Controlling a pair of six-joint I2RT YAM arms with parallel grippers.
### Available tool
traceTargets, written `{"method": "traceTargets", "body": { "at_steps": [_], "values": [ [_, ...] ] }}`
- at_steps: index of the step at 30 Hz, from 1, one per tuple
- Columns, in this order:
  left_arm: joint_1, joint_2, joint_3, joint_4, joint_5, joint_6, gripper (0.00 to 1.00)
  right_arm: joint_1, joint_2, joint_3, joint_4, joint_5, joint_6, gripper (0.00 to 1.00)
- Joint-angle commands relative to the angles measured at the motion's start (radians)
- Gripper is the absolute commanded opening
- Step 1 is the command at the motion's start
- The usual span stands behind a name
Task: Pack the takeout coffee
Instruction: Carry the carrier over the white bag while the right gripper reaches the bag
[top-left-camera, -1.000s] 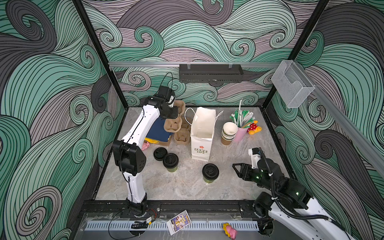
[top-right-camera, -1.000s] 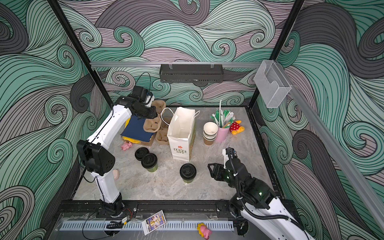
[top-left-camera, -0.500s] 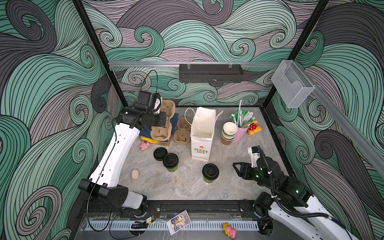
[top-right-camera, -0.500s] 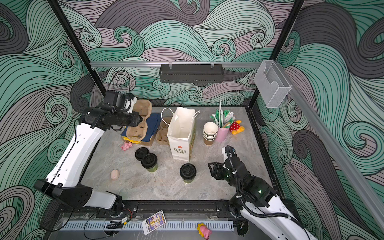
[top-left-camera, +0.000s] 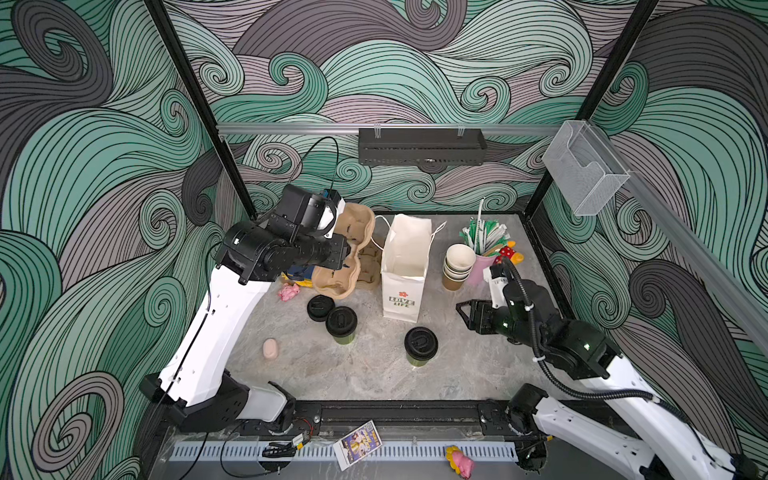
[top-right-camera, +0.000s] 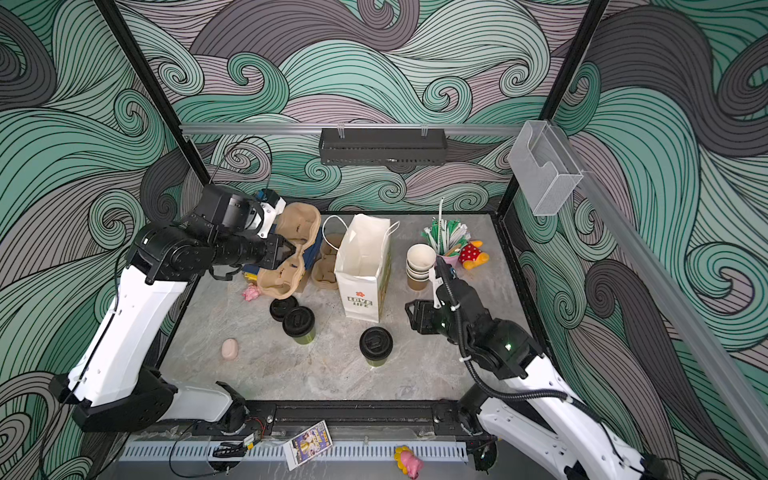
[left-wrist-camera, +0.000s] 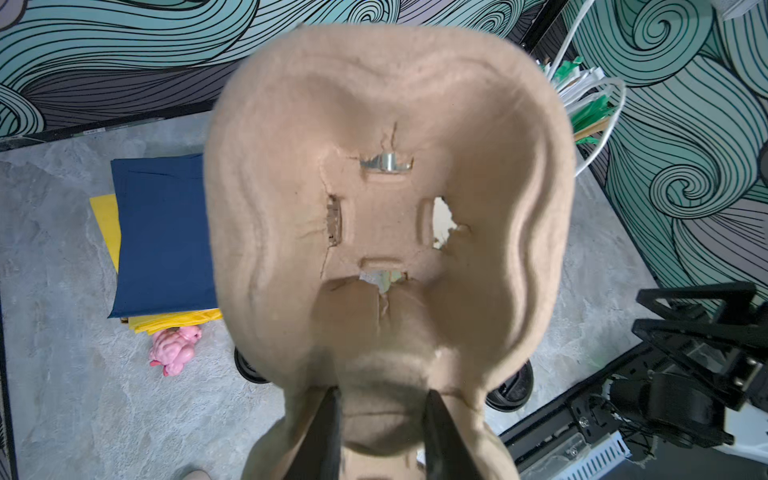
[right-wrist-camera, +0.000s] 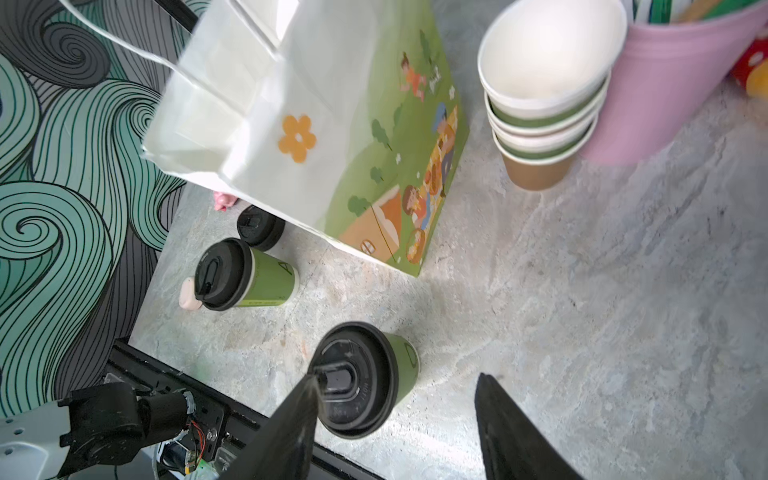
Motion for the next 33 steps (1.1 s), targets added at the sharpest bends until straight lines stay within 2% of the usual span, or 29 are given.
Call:
{"method": "traceTargets", "body": {
  "at_steps": [1, 5, 9, 14, 21, 33],
  "values": [
    [-0.066, 0.071, 0.095, -0.031, -0.015, -0.029, 0.15, -0.006, 0.067, 0.102, 0.041, -0.005, -0.079, 0.62],
    [-0.141, 0.172, 0.201, -0.02, -0.013, -0.036, 0.15, -0.014, 0.137, 0.196, 0.081, 0.019, -0.105, 0.62],
    [-0.172, 0.277, 0.31, 0.01, -0.026, -0.034, 0.15, -0.024, 0.205, 0.282, 0.109, 0.029, -0.126, 0.64],
    [-0.174, 0.357, 0.363, 0.119, -0.037, -0.056, 0.17, -0.047, 0.276, 0.36, 0.137, 0.032, -0.128, 0.67],
    [-0.172, 0.447, 0.438, 0.151, -0.031, -0.069, 0.17, -0.104, 0.366, 0.445, 0.19, -0.002, -0.09, 0.66],
    [-0.159, 0.506, 0.46, 0.191, -0.047, -0.087, 0.17, -0.145, 0.51, 0.532, 0.207, -0.039, -0.049, 0.58]
  ]
}}
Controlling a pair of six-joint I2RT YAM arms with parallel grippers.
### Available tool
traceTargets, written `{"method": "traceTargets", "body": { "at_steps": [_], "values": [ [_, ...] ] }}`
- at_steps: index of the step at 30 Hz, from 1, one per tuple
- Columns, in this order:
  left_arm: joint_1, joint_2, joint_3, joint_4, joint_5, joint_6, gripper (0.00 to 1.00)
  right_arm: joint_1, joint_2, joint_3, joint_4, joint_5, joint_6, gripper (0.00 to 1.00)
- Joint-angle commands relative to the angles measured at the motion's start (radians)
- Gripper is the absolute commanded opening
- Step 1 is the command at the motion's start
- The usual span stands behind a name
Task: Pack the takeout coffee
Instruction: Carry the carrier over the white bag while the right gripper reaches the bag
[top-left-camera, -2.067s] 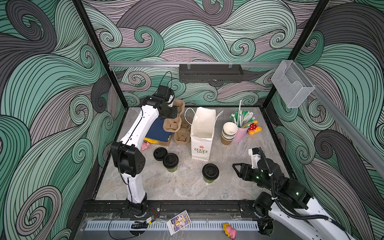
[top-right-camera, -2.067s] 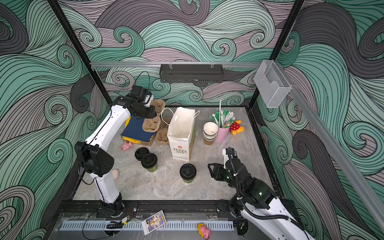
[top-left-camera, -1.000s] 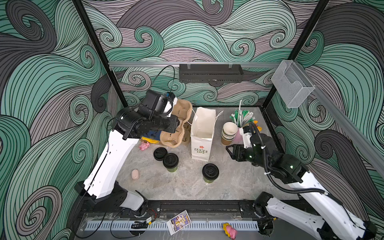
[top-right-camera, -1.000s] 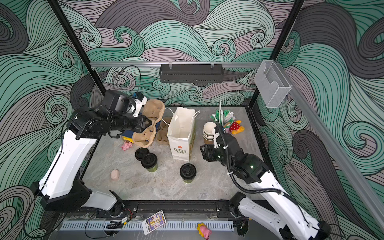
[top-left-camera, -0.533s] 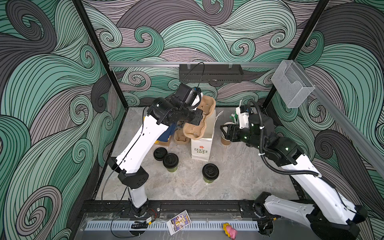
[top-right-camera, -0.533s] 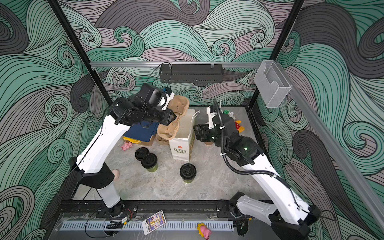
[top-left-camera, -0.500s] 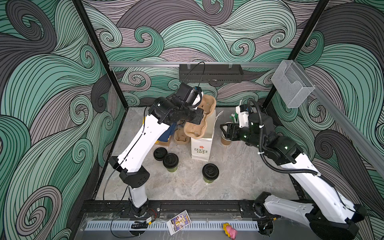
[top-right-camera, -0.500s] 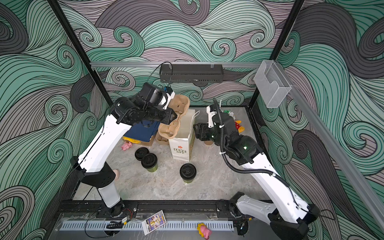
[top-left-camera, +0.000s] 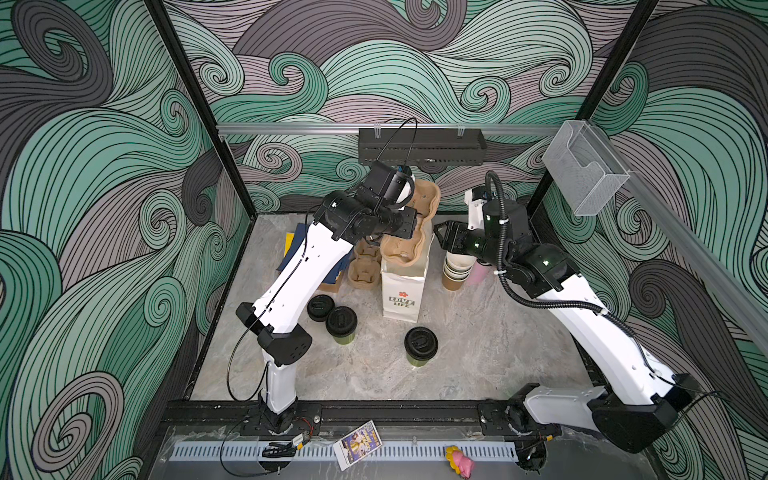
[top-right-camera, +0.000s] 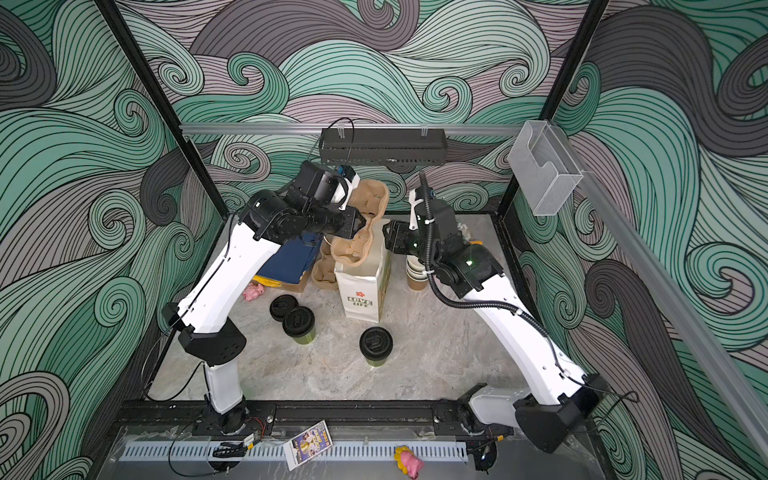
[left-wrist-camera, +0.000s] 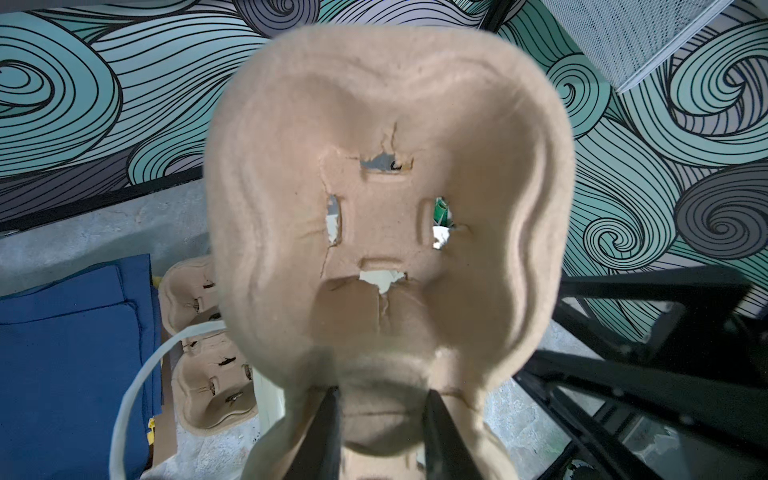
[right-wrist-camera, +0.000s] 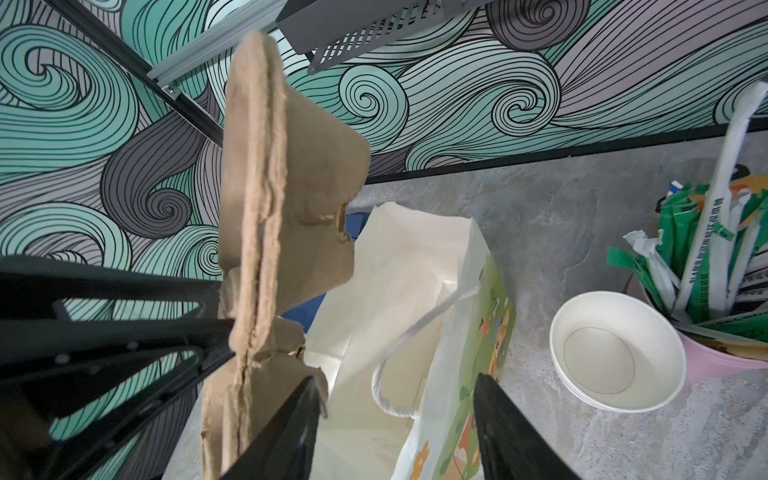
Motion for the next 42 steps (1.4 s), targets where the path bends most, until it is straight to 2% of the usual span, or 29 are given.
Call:
{"method": "traceTargets", "body": {
  "at_steps": [1, 8, 15, 19, 25, 34, 37, 42],
  "values": [
    [0.01, 0.02, 0.03, 0.029, -0.014, -0.018, 0.17, -0.015, 0.021, 0.027, 0.012, -0.017, 0.016, 0.56],
    [0.014, 0.039, 0.03, 0.021, -0.026, -0.036, 0.16, -0.026, 0.068, 0.035, 0.0, -0.033, 0.02, 0.51],
    [0.014, 0.064, 0.031, -0.015, -0.04, -0.057, 0.16, -0.03, 0.036, 0.023, -0.031, -0.016, 0.004, 0.33],
    [0.014, 0.075, 0.036, -0.059, -0.035, -0.07, 0.15, -0.028, 0.003, -0.006, -0.021, -0.043, 0.022, 0.23],
    [0.013, 0.095, 0.047, -0.134, -0.026, -0.081, 0.15, -0.028, -0.021, -0.055, 0.042, -0.11, 0.071, 0.17],
    [0.013, 0.124, 0.076, -0.17, -0.007, -0.095, 0.14, -0.029, -0.026, -0.081, 0.07, -0.148, 0.085, 0.05],
    [0.012, 0.132, 0.083, -0.17, -0.016, -0.091, 0.14, -0.029, -0.035, -0.085, 0.072, -0.158, 0.085, 0.05],
    [0.013, 0.153, 0.113, -0.173, -0.03, -0.086, 0.14, -0.028, -0.067, -0.098, 0.067, -0.163, 0.074, 0.15]
  ]
}}
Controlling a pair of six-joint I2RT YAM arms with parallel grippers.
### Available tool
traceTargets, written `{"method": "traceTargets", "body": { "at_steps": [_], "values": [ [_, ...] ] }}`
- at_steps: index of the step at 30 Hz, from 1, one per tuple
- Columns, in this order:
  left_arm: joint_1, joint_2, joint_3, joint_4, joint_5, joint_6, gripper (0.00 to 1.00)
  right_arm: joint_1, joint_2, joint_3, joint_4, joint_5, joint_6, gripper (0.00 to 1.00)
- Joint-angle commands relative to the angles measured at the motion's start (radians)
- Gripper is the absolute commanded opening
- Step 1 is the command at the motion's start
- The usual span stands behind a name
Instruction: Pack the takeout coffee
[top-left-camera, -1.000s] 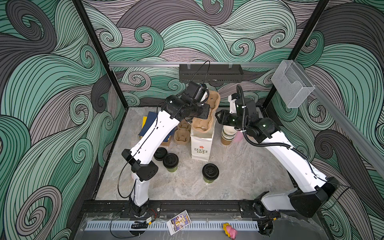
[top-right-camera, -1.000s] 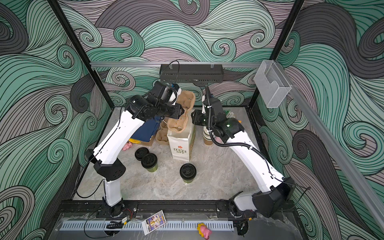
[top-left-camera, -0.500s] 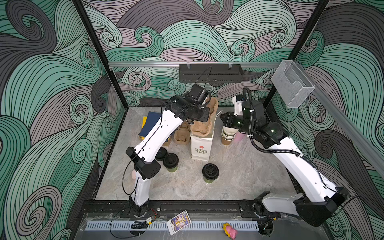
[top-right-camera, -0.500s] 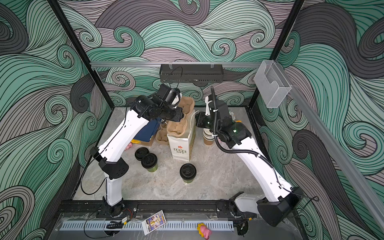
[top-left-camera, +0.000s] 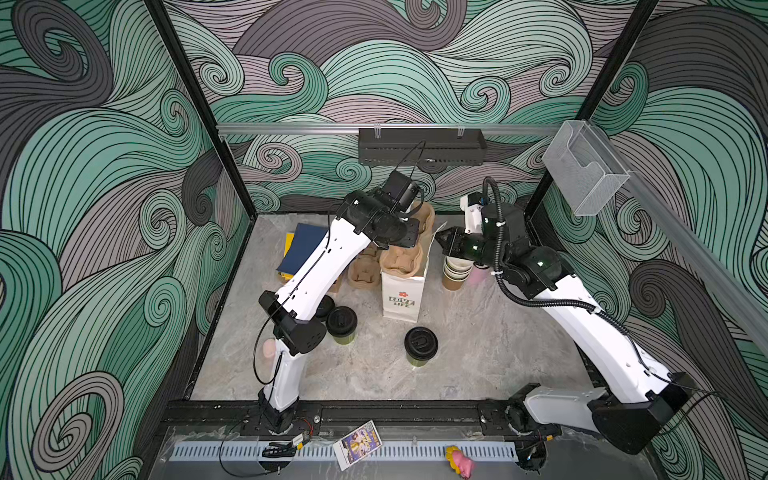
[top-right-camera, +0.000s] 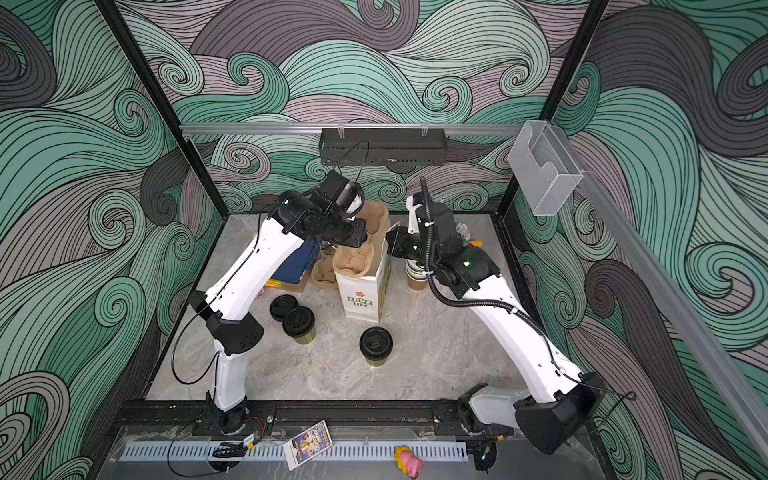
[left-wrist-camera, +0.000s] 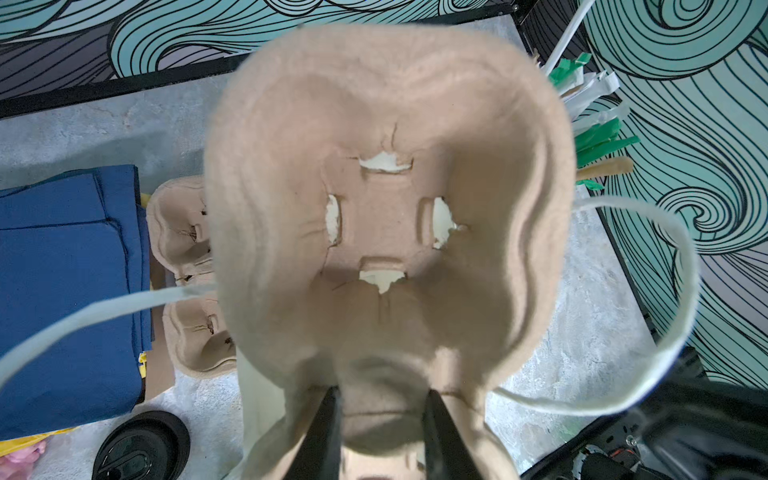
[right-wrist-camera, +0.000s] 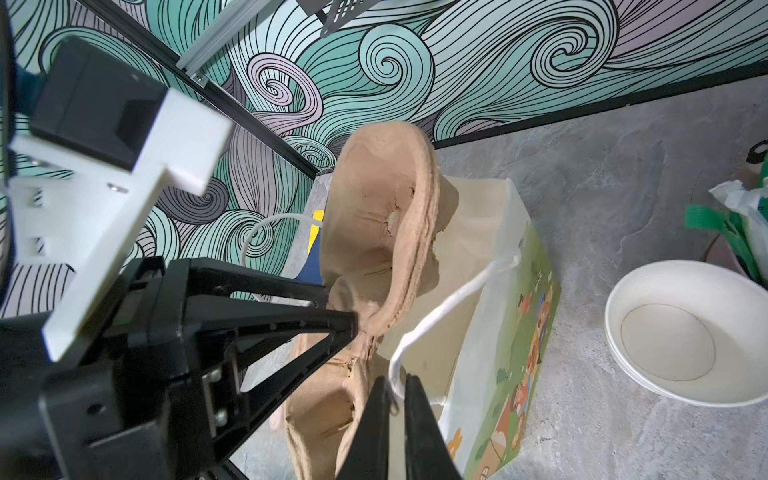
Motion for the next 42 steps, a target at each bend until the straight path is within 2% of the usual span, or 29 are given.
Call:
{"method": "traceTargets", "body": {
  "at_steps": [1, 7, 10, 17, 24, 42],
  "values": [
    [0.007, 0.024, 0.059, -0.016, -0.014, -0.001, 0.14, -0.004, -0.046, -0.015, 0.008, -0.016, -0.014, 0.17],
    [0.009, 0.028, 0.064, 0.031, -0.022, -0.005, 0.14, -0.004, -0.084, -0.068, -0.022, -0.027, -0.044, 0.28],
    [0.013, 0.04, 0.064, 0.049, -0.027, -0.006, 0.14, -0.004, -0.099, -0.095, -0.03, -0.035, -0.049, 0.3],
    [0.015, 0.064, 0.057, 0.081, -0.037, -0.01, 0.14, -0.004, -0.137, -0.116, -0.047, -0.035, -0.058, 0.31],
    [0.014, 0.052, -0.01, 0.121, -0.037, -0.032, 0.14, -0.004, -0.165, -0.137, -0.051, -0.031, -0.066, 0.32],
    [-0.016, -0.016, -0.093, 0.033, -0.072, -0.043, 0.14, -0.005, -0.221, -0.196, -0.073, 0.03, -0.065, 0.34]
  ]
}}
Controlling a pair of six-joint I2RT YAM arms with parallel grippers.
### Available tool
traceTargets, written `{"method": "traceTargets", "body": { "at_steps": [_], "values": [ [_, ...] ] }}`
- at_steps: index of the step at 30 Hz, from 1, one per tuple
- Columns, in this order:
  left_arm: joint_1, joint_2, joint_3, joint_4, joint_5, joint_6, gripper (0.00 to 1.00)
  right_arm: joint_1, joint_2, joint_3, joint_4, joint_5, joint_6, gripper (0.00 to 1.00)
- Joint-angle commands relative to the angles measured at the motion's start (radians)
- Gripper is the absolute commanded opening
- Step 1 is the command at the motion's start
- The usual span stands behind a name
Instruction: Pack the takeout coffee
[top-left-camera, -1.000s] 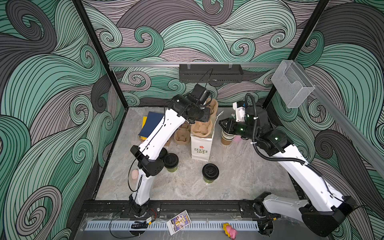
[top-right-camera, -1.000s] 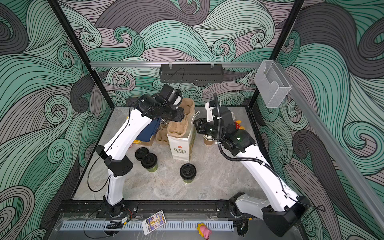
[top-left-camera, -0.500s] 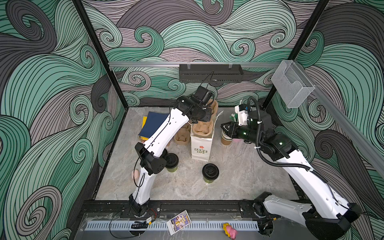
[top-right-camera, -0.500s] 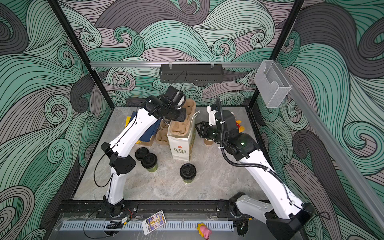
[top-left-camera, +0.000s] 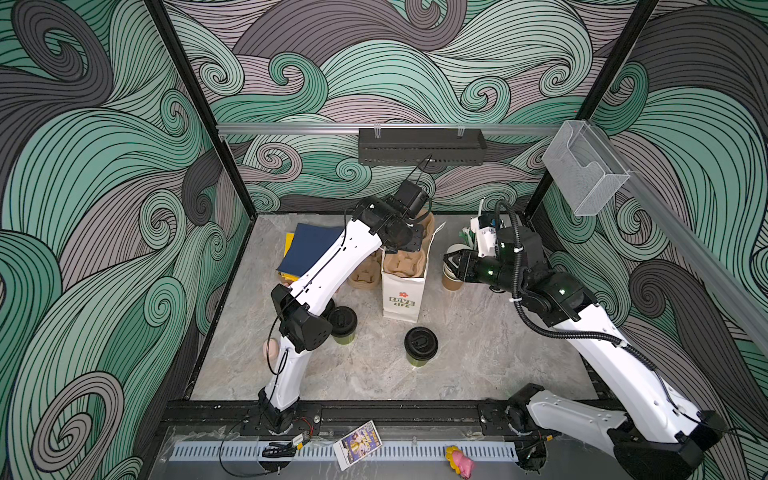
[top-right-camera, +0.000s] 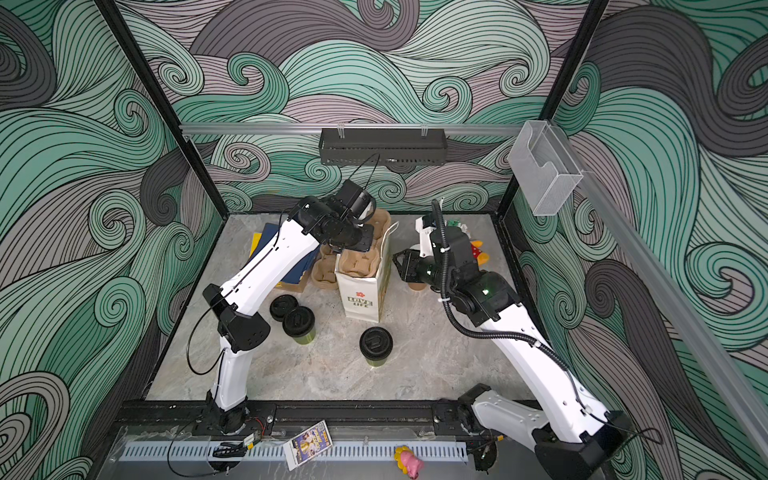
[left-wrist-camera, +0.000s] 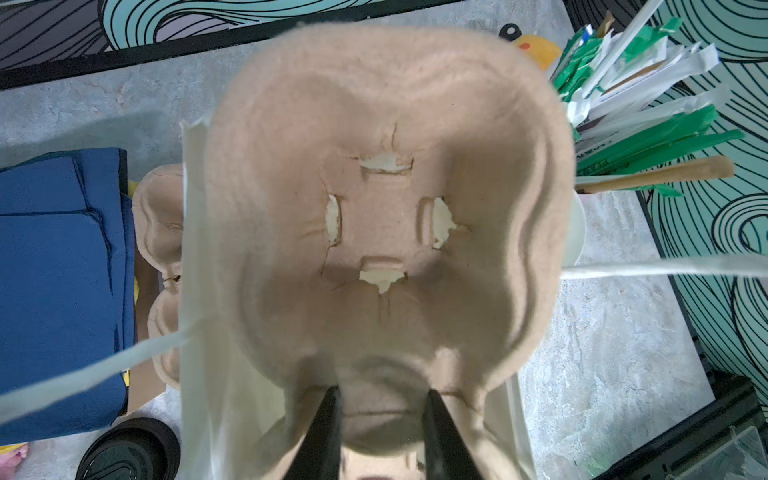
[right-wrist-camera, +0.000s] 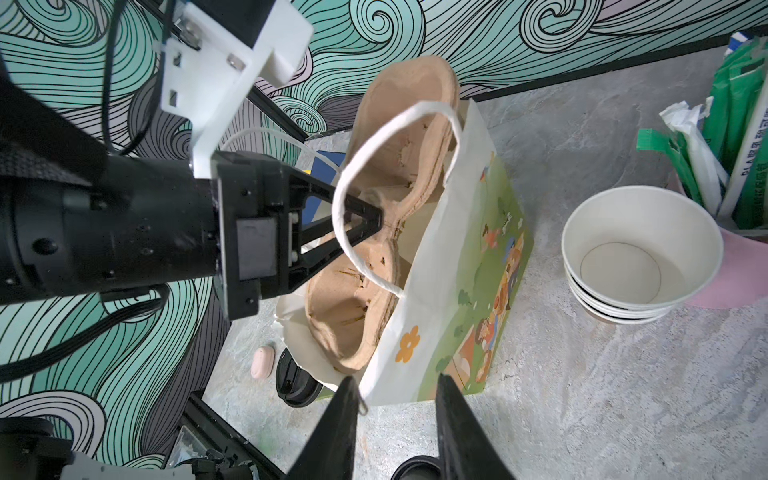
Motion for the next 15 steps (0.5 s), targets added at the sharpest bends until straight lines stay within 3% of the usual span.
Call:
{"method": "traceTargets", "body": {
  "at_steps": [1, 15],
  "values": [
    [-0.006, -0.059, 0.0, -0.045, -0.024, -0.003, 0.14, -0.005, -0.033, -0.026, -0.012, 0.039, -0.002, 0.34],
    [-0.006, -0.066, 0.002, -0.163, 0.011, 0.047, 0.14, -0.029, -0.074, -0.134, -0.006, 0.058, 0.052, 0.35]
  ]
}}
